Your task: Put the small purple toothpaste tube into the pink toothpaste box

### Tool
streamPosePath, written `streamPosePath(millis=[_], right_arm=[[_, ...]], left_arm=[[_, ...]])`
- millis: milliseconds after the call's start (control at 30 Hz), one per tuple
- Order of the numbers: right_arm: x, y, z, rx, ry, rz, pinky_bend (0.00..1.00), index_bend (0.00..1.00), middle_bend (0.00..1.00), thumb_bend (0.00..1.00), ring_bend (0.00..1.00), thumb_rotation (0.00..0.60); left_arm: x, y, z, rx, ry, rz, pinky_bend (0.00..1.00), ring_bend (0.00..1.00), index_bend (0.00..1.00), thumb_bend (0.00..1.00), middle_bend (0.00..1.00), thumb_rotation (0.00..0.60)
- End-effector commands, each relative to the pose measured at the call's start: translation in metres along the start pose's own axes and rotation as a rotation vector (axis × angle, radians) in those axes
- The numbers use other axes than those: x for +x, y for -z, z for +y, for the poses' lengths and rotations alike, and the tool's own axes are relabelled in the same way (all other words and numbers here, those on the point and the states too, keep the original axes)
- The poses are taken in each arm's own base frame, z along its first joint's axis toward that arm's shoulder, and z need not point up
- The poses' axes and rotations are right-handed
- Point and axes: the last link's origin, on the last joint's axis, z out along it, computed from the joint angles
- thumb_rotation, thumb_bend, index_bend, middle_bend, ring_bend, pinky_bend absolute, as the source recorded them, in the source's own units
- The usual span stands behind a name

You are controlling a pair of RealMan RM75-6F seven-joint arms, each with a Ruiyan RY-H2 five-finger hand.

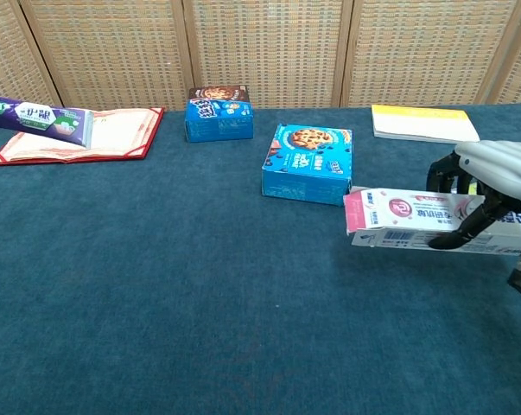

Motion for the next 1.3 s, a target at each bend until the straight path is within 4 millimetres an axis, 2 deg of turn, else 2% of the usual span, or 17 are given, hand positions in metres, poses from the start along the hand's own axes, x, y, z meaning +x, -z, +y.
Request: streamPosePath(millis=[33,267,667,1167,1300], right_arm=[[0.009,0.000,-0.011,-0.002,-0.067,0.003,0.52,0.59,0.55,0.00,0.46,0.600],[0.023,0.003,-0.036,0.000,-0.312,-0.064,0.52,0.59,0.55,0.00,0.46,0.600],[0.045,0.000,-0.060,0.039,-0.358,-0.058,0.52,0.59,0.55,0.00,0.46,0.600],[0.046,0.000,-0.076,0.060,-0.359,-0.072,0.52,0.59,0.55,0.00,0.46,0.600],[0.048,0.000,-0.080,0.060,-0.373,-0.076,0.52,0.59,0.55,0.00,0.46,0.600]], left_arm=[[0.005,0.000,0.007,-0.023,0.025,0.014,0.48,0.55,0.92,0.31,0.69,0.600],[0.018,-0.002,0.024,-0.086,0.047,0.049,0.48,0.55,0.92,0.31,0.69,0.600],[0.019,-0.004,0.052,-0.152,0.073,0.029,0.48,0.55,0.92,0.31,0.69,0.600],[0.015,-0.018,0.082,-0.119,0.238,-0.066,0.48,0.55,0.92,0.31,0.69,0.600],[0.016,-0.021,0.089,-0.127,0.235,-0.083,0.48,0.55,0.92,0.31,0.69,0.600]])
